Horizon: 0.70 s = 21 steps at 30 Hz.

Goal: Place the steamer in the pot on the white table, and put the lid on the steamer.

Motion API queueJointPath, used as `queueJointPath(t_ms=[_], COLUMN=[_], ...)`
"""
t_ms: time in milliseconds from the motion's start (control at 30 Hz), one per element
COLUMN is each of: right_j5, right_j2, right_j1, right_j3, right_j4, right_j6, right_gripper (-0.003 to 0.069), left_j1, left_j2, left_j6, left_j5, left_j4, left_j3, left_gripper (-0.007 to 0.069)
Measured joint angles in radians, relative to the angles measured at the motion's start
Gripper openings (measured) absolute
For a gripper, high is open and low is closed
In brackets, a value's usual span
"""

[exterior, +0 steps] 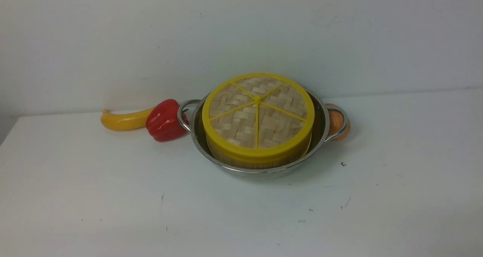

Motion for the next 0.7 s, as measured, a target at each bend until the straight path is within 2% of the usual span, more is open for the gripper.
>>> queueJointPath(t_ms=[700], right_j5=[0.000], right_j2=[0.000], right_j1=[0.000], right_j3=[0.000], right_j4=[0.002], right_j6=[0.000], right_gripper=[0.0243], left_j1=[0.000], left_j2=[0.000], left_j6=[0.000], left_j5=[0.000], left_j4=[0.000], left_j3=[0.000], left_gripper=[0.0178])
